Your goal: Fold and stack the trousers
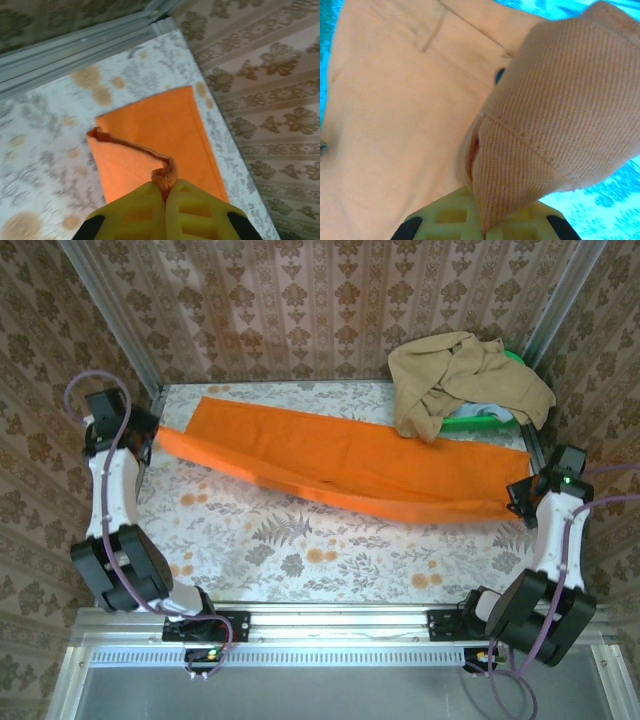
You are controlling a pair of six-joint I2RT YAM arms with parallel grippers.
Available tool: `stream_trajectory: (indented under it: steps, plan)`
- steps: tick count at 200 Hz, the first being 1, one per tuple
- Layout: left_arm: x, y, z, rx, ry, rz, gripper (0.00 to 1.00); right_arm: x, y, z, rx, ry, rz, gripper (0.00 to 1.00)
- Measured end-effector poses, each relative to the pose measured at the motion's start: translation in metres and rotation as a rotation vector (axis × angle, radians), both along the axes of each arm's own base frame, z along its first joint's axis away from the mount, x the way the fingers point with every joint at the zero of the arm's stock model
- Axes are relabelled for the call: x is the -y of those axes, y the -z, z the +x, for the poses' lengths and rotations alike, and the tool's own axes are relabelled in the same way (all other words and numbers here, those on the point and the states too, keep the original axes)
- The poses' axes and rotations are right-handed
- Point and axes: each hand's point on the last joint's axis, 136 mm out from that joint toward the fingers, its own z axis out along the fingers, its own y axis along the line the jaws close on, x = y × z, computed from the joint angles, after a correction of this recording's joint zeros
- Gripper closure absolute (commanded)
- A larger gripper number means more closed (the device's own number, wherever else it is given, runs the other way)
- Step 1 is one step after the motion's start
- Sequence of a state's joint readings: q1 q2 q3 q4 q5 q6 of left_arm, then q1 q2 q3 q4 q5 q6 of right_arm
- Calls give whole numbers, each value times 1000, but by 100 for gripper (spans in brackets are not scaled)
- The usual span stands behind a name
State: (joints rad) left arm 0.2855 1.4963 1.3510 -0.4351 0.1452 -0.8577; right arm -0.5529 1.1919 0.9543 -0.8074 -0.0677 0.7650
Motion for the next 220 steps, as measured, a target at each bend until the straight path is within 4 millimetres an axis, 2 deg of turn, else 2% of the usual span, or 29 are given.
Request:
stream_trajectory:
  steps: [24, 47, 61, 108, 155, 170, 177, 187, 192, 197, 200, 209, 220]
  plan:
    - [8, -13, 40, 11, 52, 25, 100, 1, -4, 40, 24, -45, 8, 98]
    - [10, -11, 72, -5, 82, 53, 100, 7, -5, 82, 42, -82, 1, 97]
    - [11, -4, 93, -25, 99, 71, 100, 10, 2, 97, 36, -93, 0, 97]
    - [20, 35, 146, -113, 155, 99, 100, 22, 24, 117, -12, -89, 6, 98]
    - [24, 61, 168, -180, 169, 98, 100, 30, 34, 138, -34, -91, -5, 96]
    - [25, 65, 179, -176, 177, 102, 100, 30, 33, 143, -31, -96, -9, 89]
    - [26, 69, 183, -177, 183, 102, 90, 31, 32, 146, -29, -95, -11, 81]
    - [29, 74, 190, -175, 194, 104, 67, 34, 31, 150, -26, -92, -14, 60]
    - [30, 77, 194, -171, 204, 107, 48, 36, 31, 152, -26, -90, -20, 53]
    - [32, 80, 199, -163, 215, 108, 27, 39, 30, 154, -25, -85, -28, 51]
    - [34, 80, 202, -156, 219, 107, 19, 40, 29, 156, -23, -83, -36, 51]
    - [36, 86, 210, -141, 230, 103, 2, 43, 27, 157, -20, -77, -46, 46]
    - [39, 94, 212, -146, 247, 92, 0, 45, 25, 156, -25, -76, -62, 44]
